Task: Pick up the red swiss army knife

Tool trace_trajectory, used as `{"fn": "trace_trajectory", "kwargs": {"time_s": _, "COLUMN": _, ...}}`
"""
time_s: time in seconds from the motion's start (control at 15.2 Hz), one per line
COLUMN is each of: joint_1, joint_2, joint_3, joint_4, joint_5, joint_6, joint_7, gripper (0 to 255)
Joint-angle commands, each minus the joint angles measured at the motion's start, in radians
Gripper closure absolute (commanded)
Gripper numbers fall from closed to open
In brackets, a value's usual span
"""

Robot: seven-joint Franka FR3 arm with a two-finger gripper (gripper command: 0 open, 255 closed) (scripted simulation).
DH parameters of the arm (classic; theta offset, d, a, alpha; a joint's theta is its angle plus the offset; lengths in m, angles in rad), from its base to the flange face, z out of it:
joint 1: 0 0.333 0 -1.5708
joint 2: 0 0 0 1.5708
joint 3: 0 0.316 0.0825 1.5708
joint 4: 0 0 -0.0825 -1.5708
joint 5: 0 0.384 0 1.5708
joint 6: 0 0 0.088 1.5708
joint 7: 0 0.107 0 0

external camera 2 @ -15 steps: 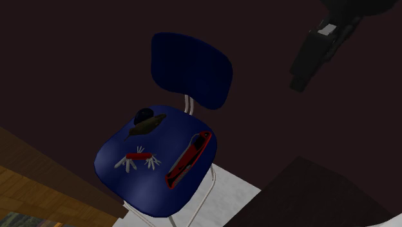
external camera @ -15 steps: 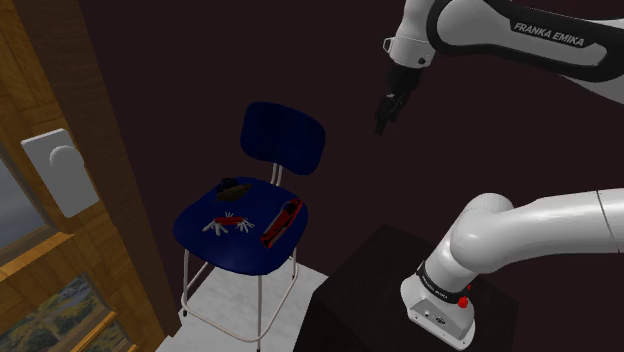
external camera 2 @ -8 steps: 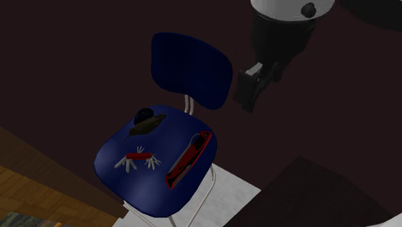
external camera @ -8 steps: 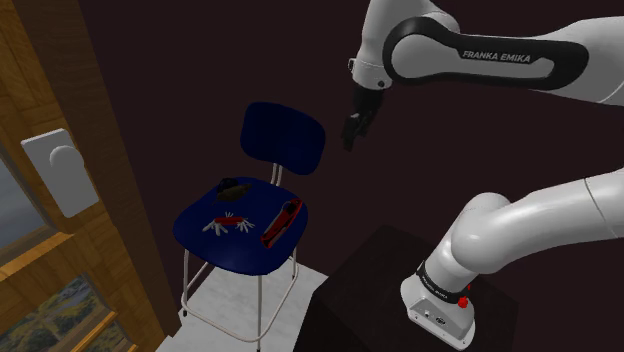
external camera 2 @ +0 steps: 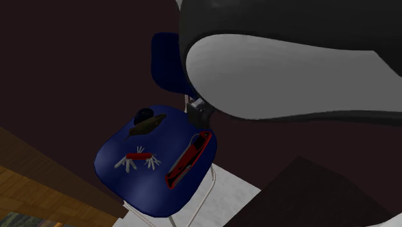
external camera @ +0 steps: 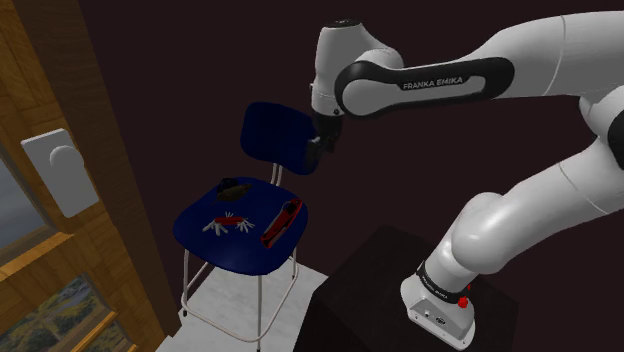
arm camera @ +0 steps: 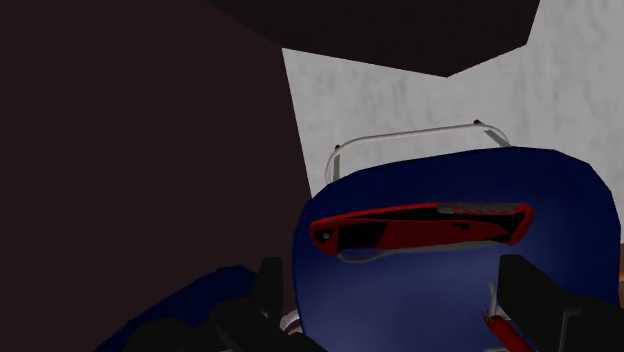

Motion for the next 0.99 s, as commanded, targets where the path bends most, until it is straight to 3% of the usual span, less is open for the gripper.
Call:
{"fn": "trace_trajectory", "kwargs": {"time_s": 0.0, "joint_1": 0.003, "joint_2": 0.065, "joint_3": 0.028, "joint_4": 0.021, "joint_5": -0.016, "joint_6": 0.039, "joint_7": 0.033, "gripper": 0}}
{"fn": "trace_trajectory", "kwargs": {"time_s": 0.53, "joint_1": 0.018, "joint_2": 0.36, "joint_3": 0.115, "joint_4": 0.139, "joint_5": -0.148, "joint_6": 0.166, "joint_7": 0.181, "gripper": 0}}
{"fn": "trace_trajectory", "kwargs": {"time_s": 0.92, "joint_1": 0.068, "joint_2": 0.601, "joint_3": 0.132, "joint_4": 0.283, "joint_5": -0.285, "joint_6": 0.206, "joint_7": 0.297, "gripper": 0}}
